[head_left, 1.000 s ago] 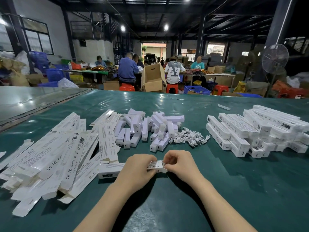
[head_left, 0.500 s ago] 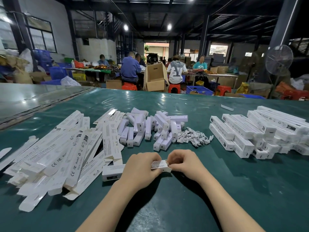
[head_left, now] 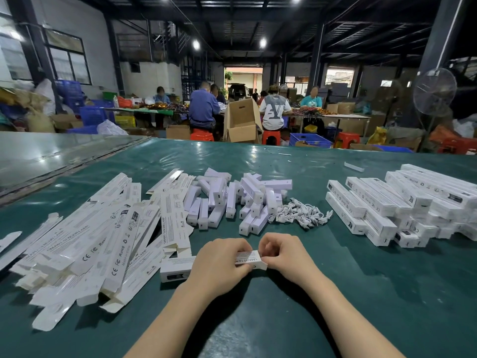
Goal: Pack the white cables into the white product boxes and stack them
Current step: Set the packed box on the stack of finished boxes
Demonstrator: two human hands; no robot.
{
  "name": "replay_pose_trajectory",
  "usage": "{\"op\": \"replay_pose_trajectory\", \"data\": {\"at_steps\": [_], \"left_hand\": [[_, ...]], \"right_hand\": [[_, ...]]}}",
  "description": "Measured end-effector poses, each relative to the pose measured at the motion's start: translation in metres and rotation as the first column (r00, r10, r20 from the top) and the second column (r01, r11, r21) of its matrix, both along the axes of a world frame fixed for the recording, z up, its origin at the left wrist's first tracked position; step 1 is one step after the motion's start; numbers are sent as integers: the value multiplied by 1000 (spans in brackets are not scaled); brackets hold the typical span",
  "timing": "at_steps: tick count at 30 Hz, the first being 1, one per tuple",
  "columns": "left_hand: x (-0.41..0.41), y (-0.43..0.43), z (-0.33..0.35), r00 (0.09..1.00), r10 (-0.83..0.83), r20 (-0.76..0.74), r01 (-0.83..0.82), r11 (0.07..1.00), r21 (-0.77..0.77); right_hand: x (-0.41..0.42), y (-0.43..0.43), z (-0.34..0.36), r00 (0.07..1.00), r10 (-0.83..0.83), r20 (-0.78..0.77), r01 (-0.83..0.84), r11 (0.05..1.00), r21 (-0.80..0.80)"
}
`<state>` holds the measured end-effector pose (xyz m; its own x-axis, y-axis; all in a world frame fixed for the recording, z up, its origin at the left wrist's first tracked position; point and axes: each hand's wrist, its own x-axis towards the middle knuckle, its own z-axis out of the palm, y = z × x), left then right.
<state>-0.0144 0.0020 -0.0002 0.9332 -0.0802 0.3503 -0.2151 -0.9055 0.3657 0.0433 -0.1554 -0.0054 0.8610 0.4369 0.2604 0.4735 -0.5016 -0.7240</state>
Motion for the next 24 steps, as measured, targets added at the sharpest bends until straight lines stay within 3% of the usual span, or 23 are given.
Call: {"op": "replay_pose_trajectory", "data": {"at_steps": [7,14,17,20,24], "left_hand": [[0,0,1,1000,8,-11,-8,1000,5],[0,-2,0,998,59,-15,-59,998,-3],[0,-1,0,998,62,-18,-62,998,-4],[-1,-4,-1,998,67,-9,-67,998,13],[-1,-6,-1,998,62,11,-62,997,35]], "right_hand": [[-4,3,-1,997,-62,37,63,998,-15],[-6,-5,14,938,168,-301,-113,975,193],[-5,-6,15,890,275,-364,-207,955,213],[-4,-3,12,939,181,-293,-143,979,145],[-2,-2,2,998,-57,42,61,993,-104]]}}
